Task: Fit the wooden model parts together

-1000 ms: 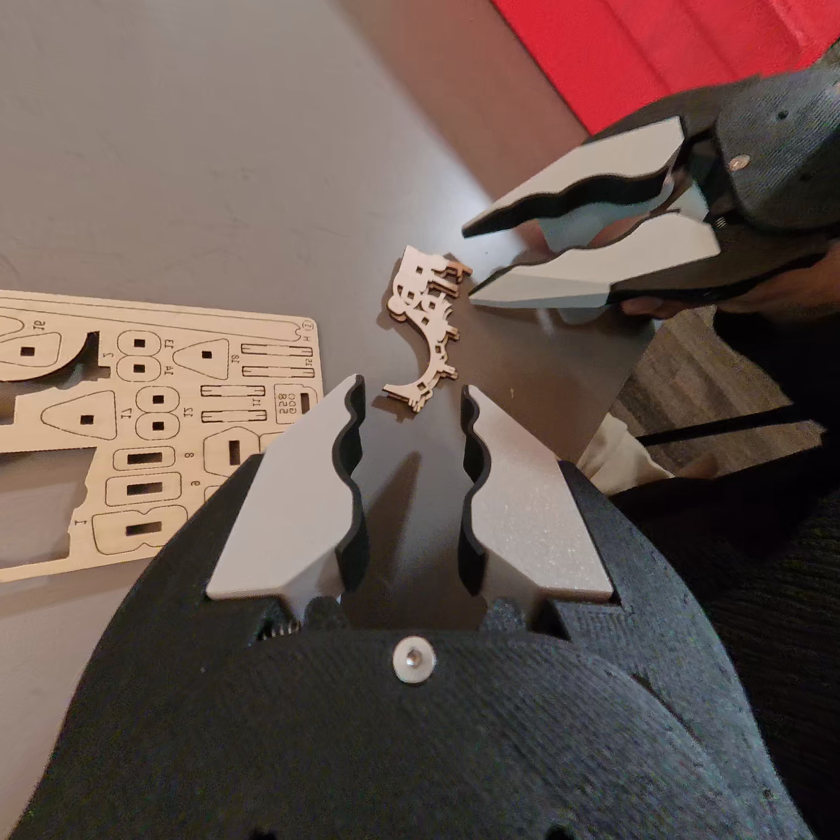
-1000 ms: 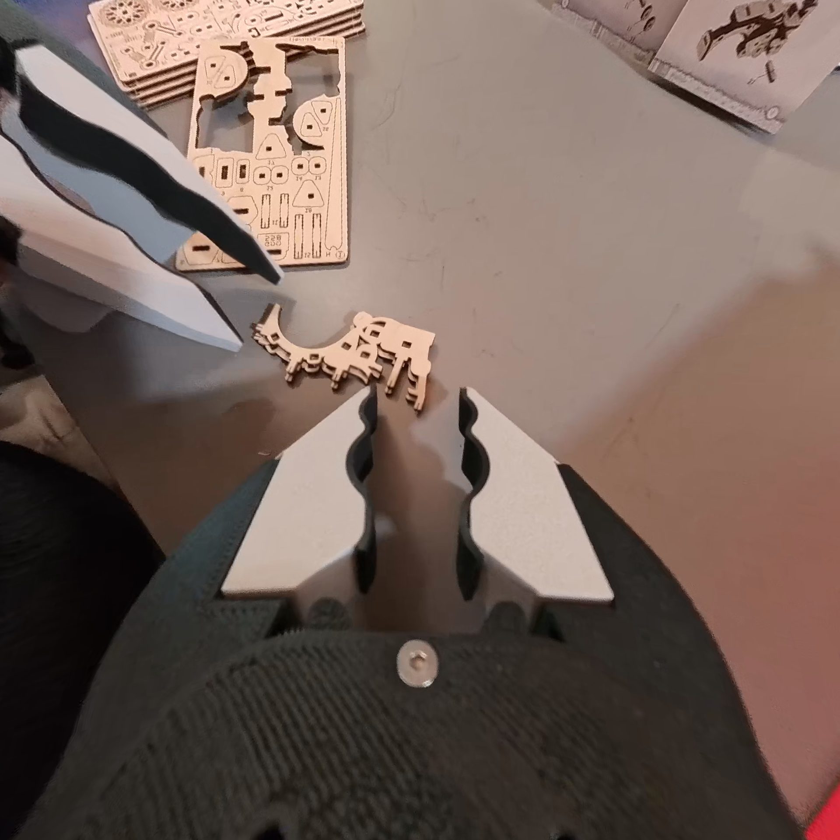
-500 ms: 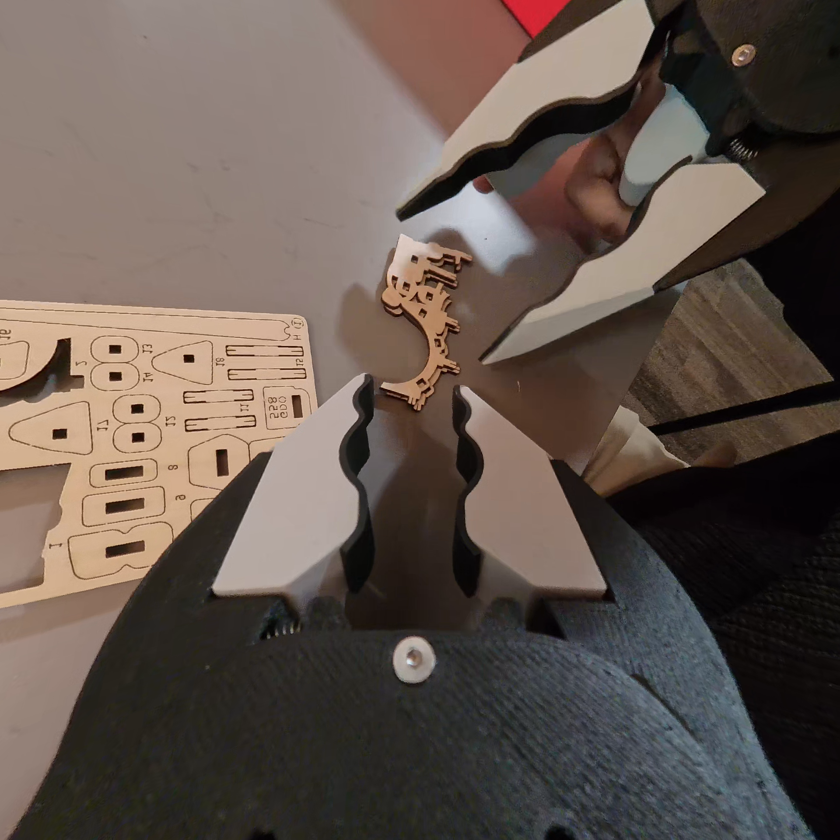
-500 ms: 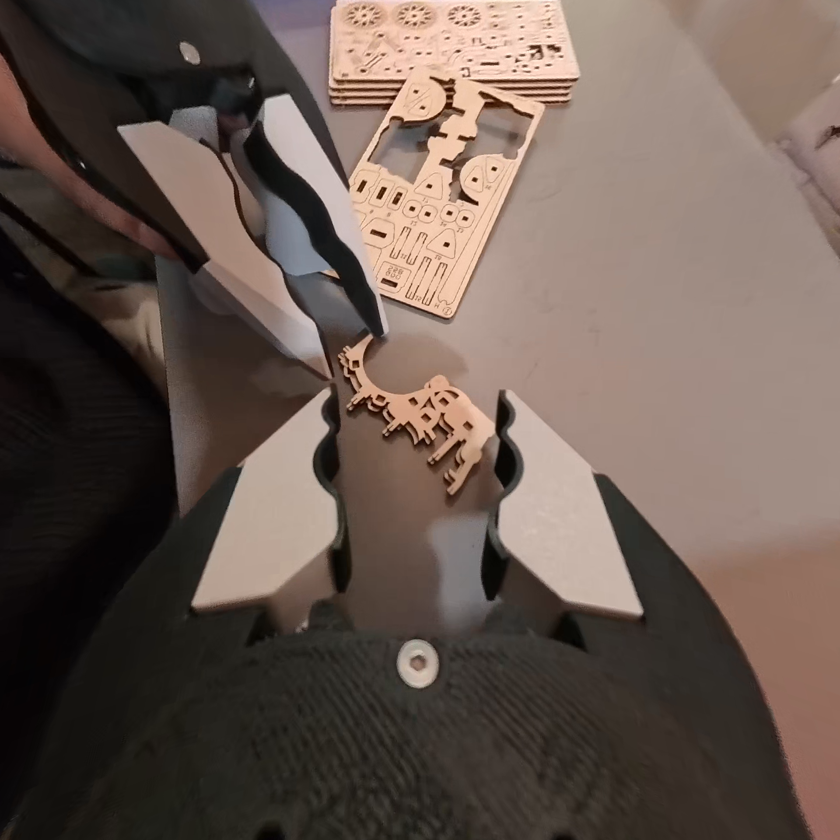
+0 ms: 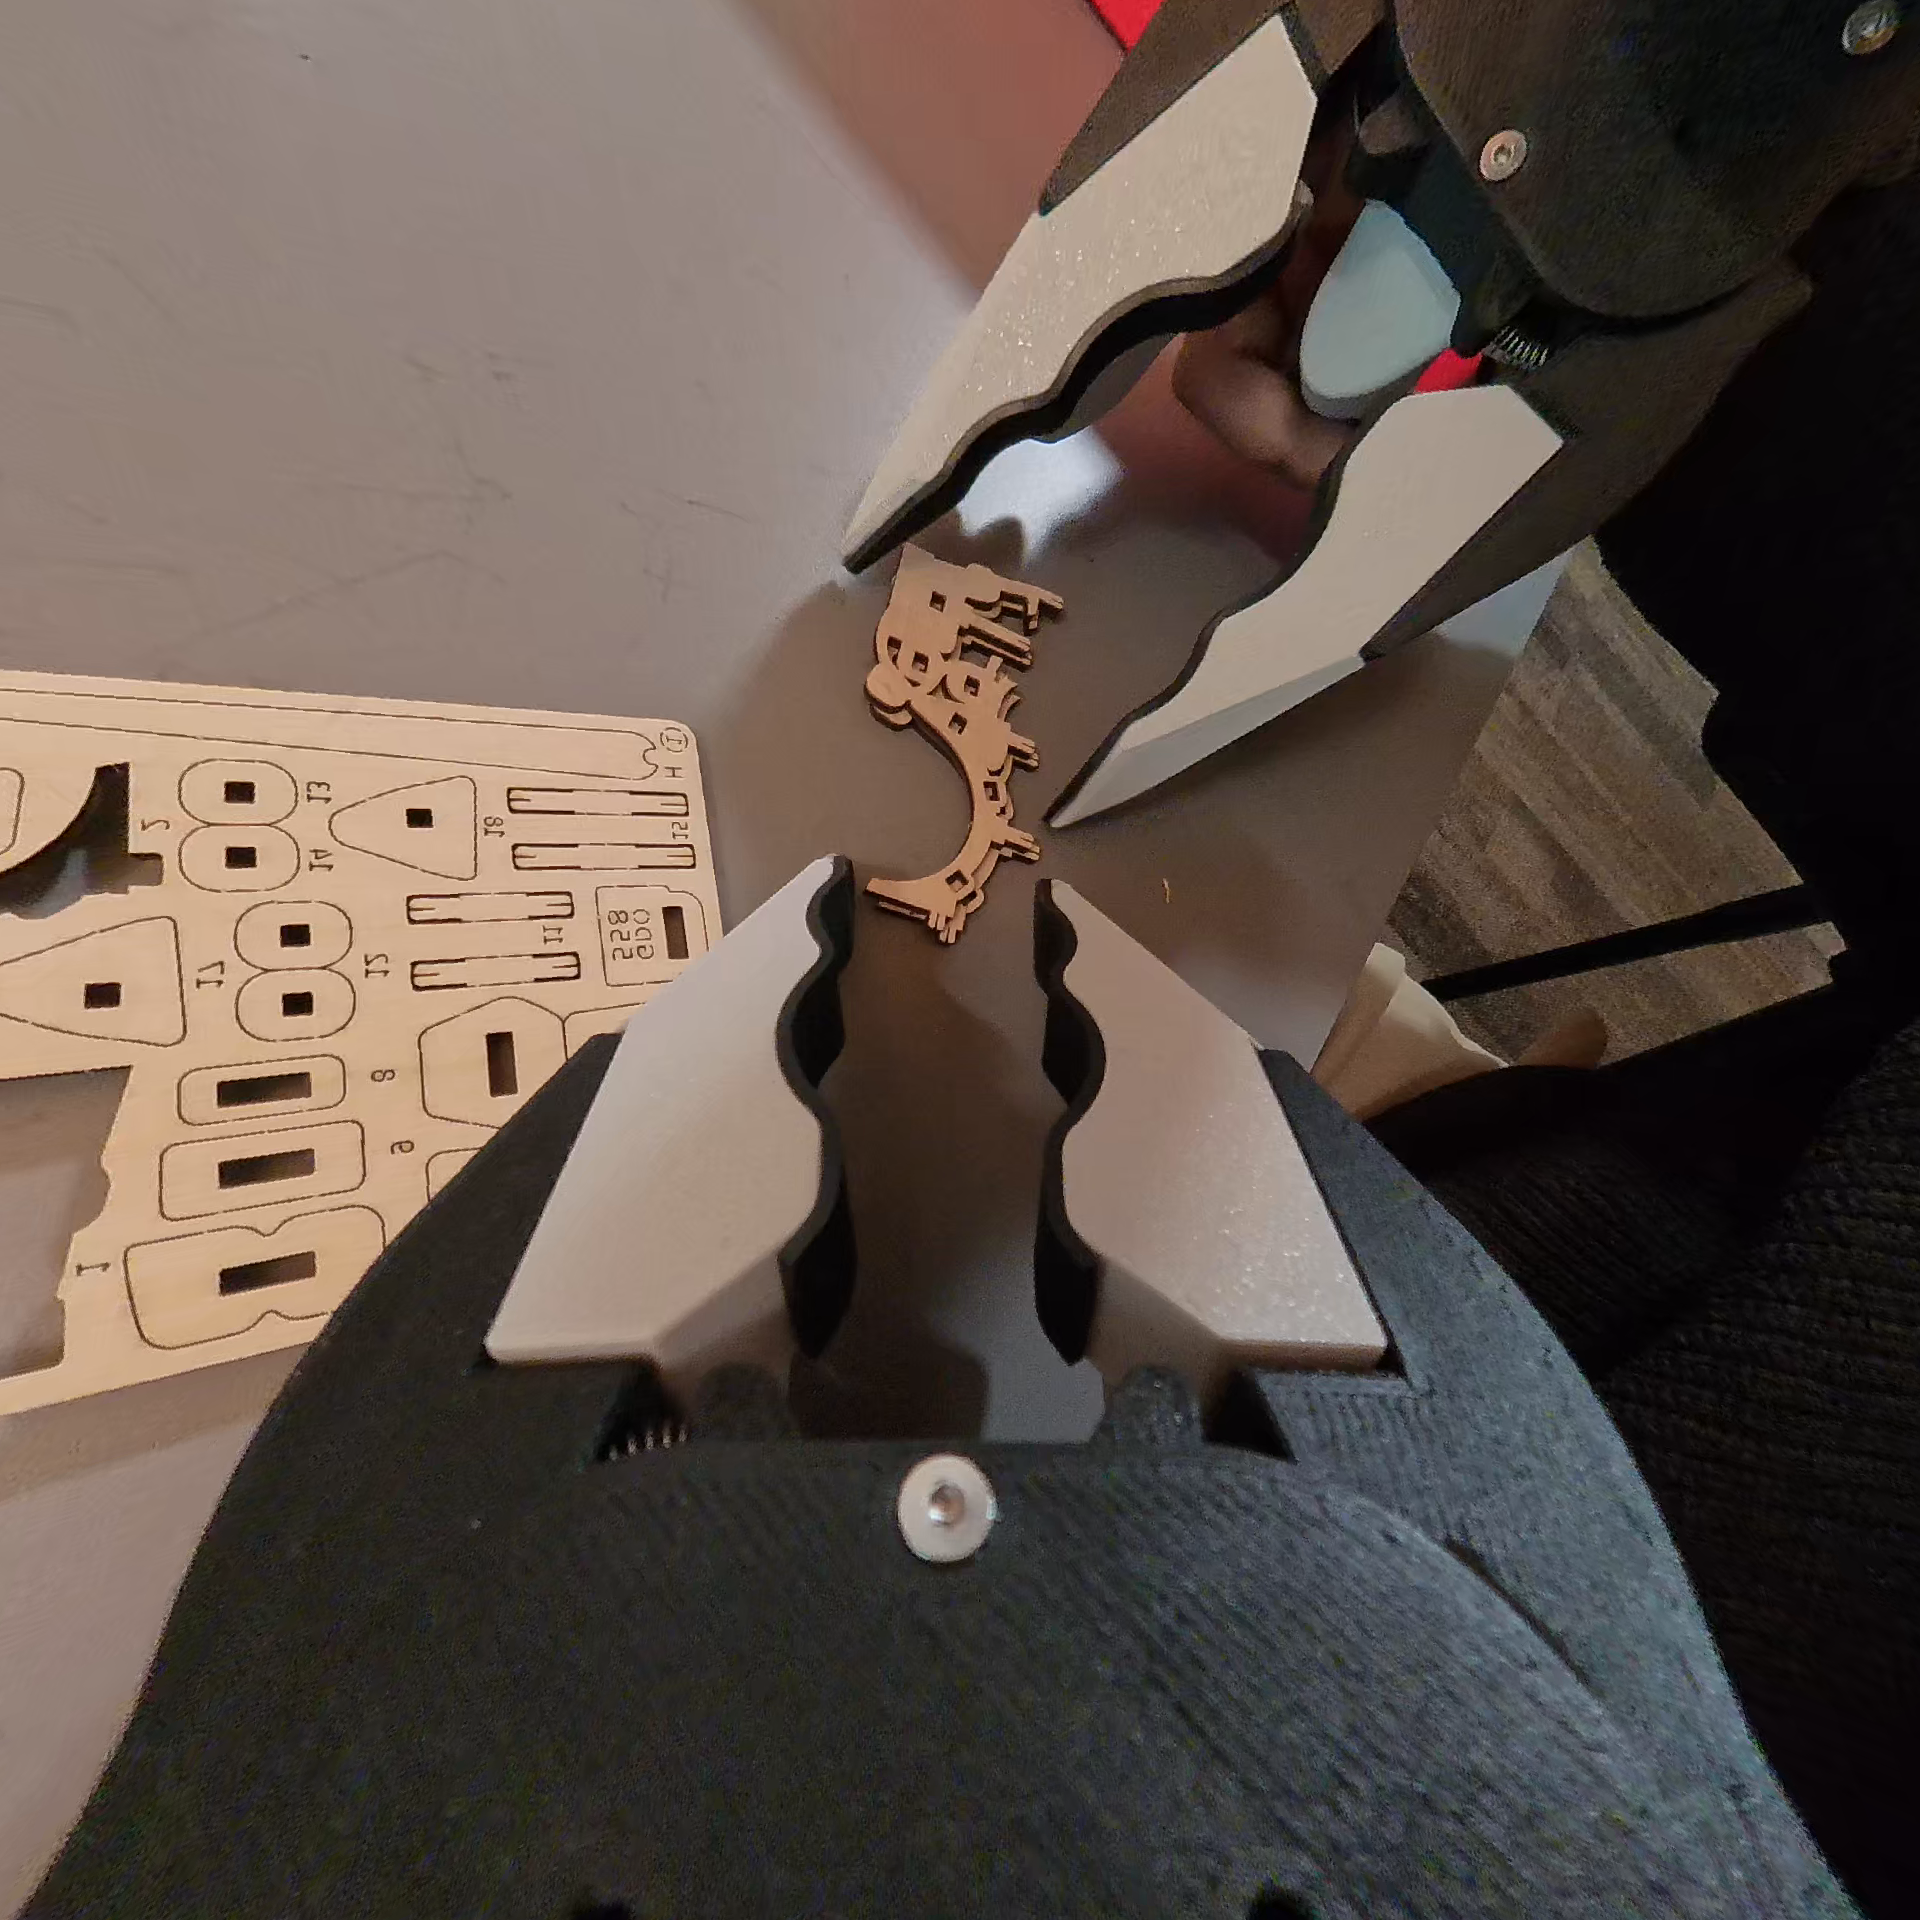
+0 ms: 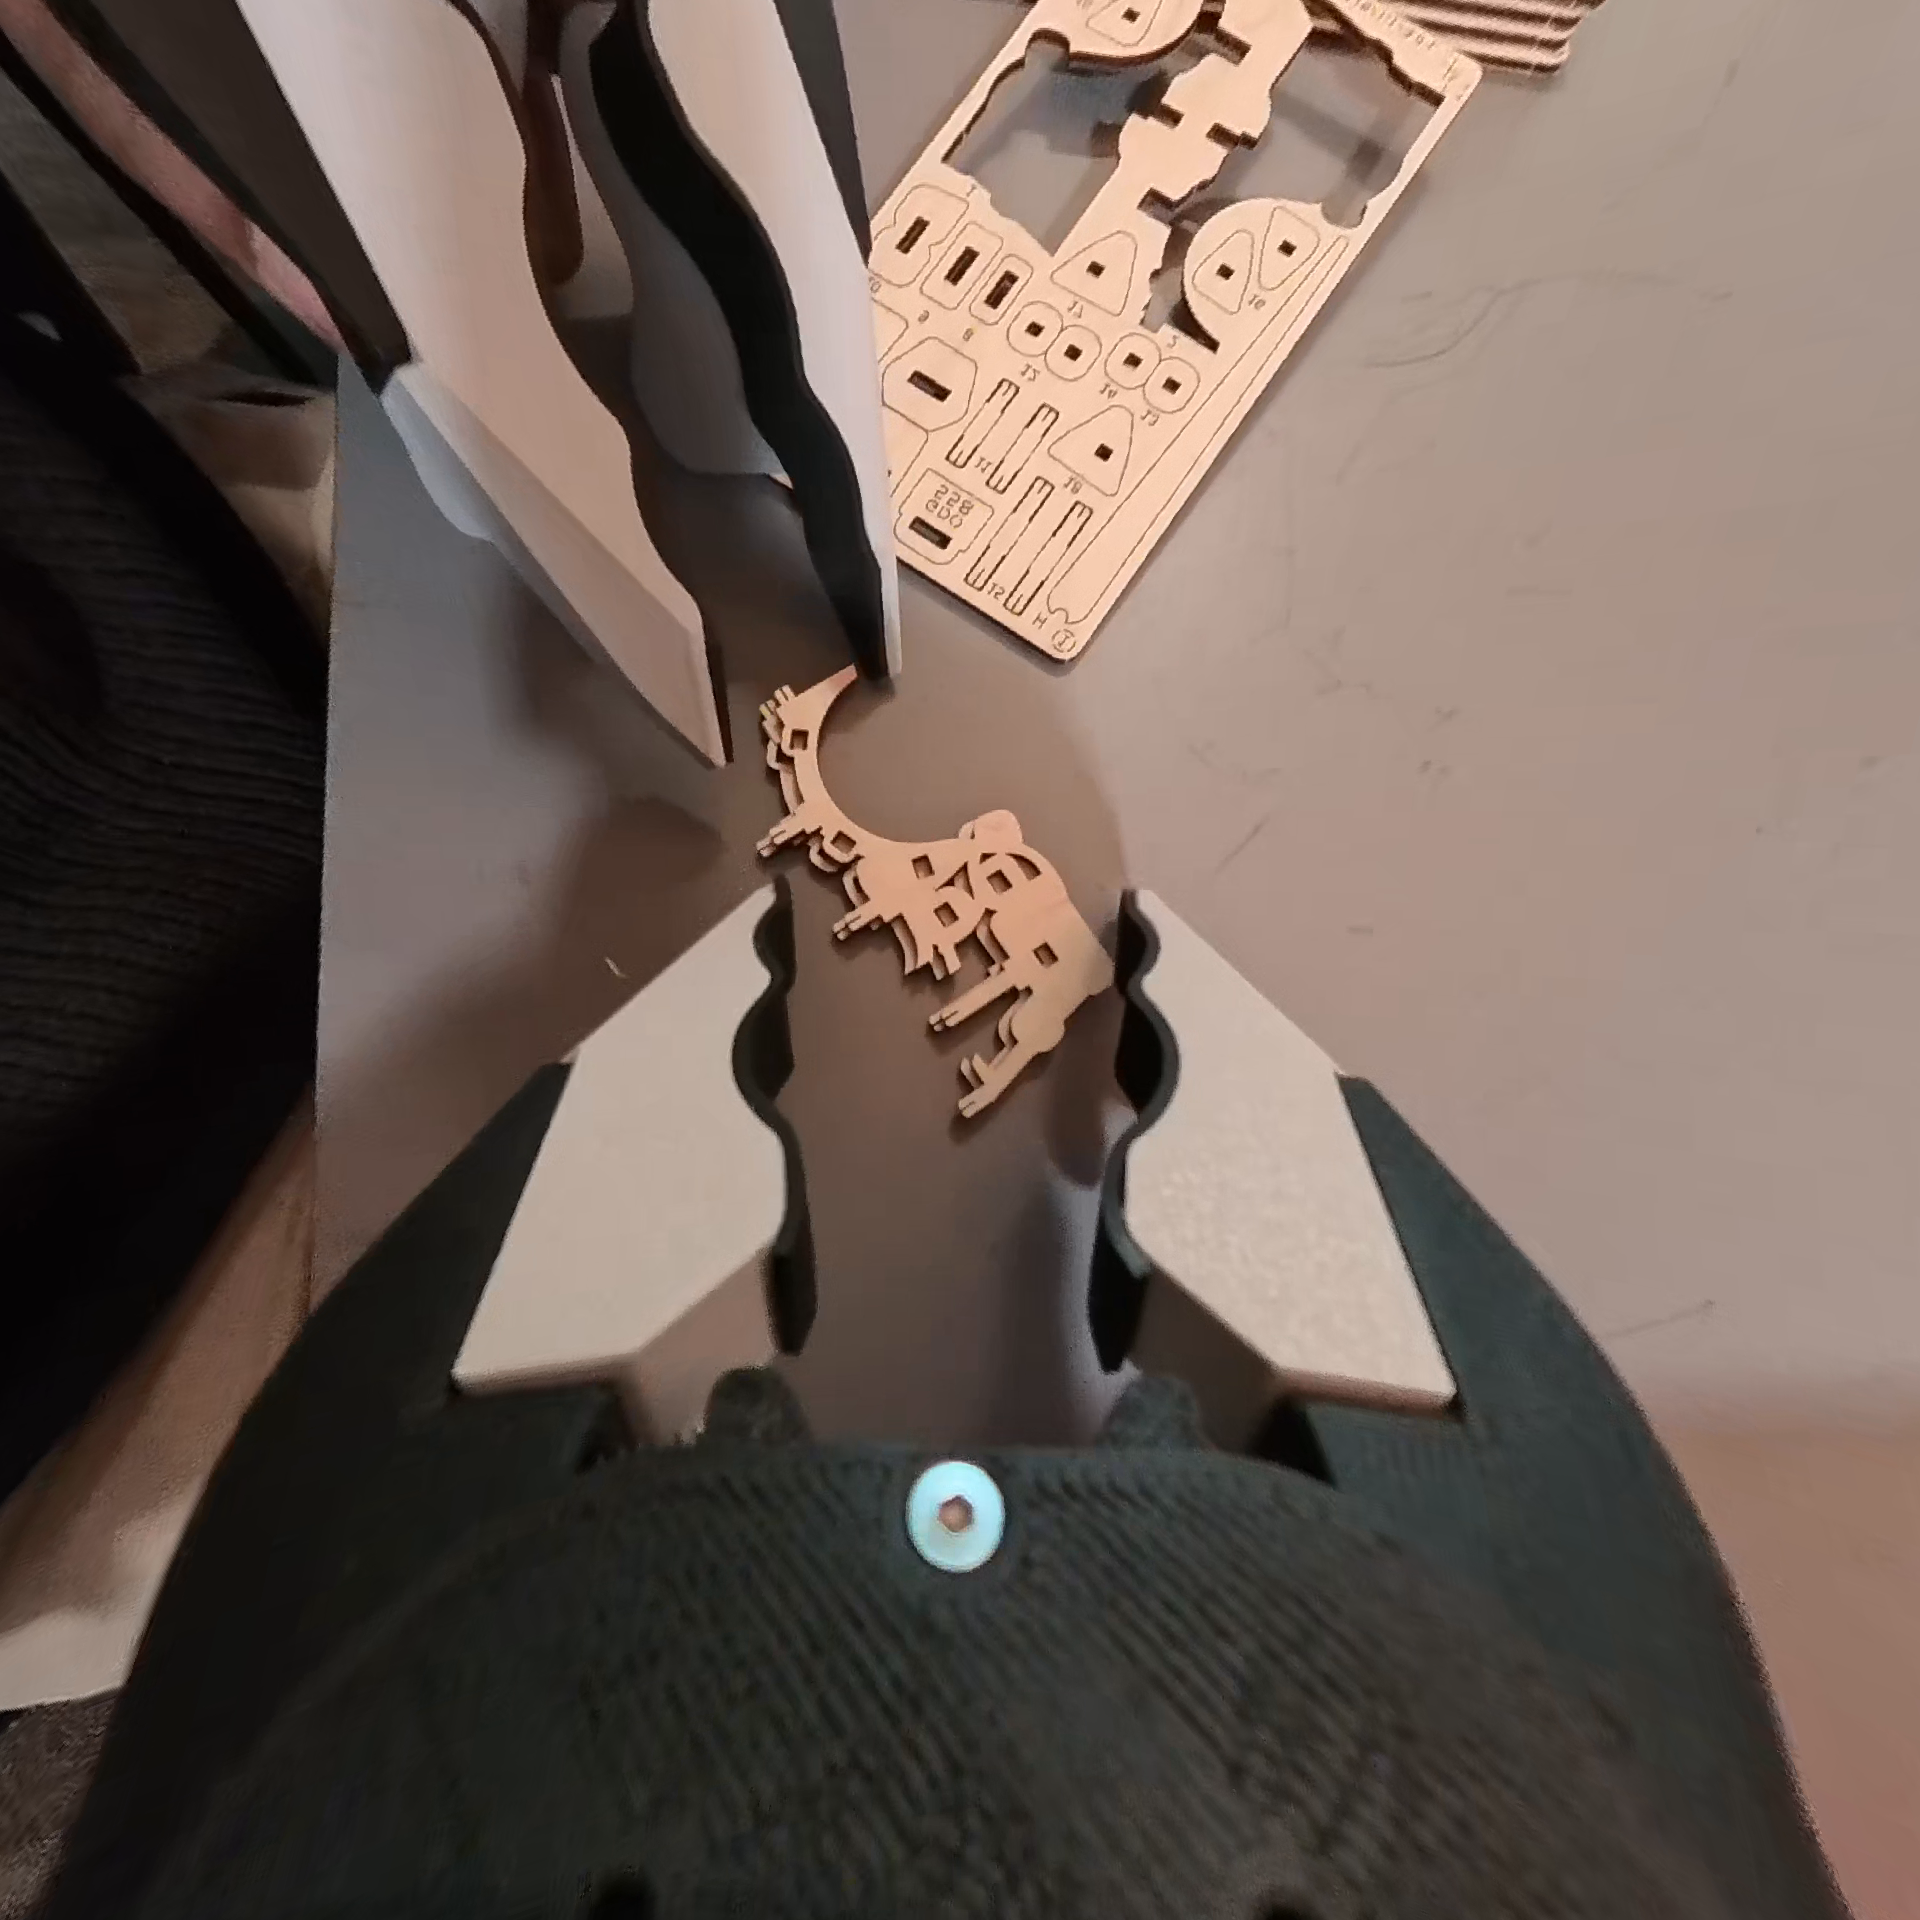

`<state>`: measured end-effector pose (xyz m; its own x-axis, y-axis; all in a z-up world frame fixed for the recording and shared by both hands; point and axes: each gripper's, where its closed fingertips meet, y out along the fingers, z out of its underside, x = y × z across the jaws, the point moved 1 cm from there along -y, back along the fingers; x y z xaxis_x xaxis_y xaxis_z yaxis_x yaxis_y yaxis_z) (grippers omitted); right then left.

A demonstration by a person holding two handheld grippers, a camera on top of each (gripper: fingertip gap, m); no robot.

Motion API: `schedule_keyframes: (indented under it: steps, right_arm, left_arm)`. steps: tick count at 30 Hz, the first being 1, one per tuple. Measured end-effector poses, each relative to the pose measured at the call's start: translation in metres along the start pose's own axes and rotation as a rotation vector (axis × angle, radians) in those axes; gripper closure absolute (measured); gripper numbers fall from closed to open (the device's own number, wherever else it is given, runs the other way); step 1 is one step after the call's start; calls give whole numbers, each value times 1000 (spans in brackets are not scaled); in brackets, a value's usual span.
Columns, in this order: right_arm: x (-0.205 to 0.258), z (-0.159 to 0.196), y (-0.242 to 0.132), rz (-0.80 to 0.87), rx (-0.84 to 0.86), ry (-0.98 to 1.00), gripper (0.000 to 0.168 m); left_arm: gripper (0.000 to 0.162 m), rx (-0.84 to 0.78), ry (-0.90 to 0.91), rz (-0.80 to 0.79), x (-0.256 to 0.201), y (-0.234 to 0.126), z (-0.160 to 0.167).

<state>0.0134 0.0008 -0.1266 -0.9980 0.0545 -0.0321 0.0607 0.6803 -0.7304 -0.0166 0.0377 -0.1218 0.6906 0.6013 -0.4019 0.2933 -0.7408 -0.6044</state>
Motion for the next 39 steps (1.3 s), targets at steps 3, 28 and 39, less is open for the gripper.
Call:
schedule_keyframes:
  steps: [3,28,39]
  right_arm:
    - [-1,1,-1,2,2,0,111]
    - [9,1,-3,-27,11,-33,112]
    - [6,10,-9,-14,22,38,127]
  left_arm:
    - [128,-1,-4,4,0,0,0]
    - [126,-8,-18,33,-2,0,-1]
    - [124,-18,-26,38,-2,-1,-2]
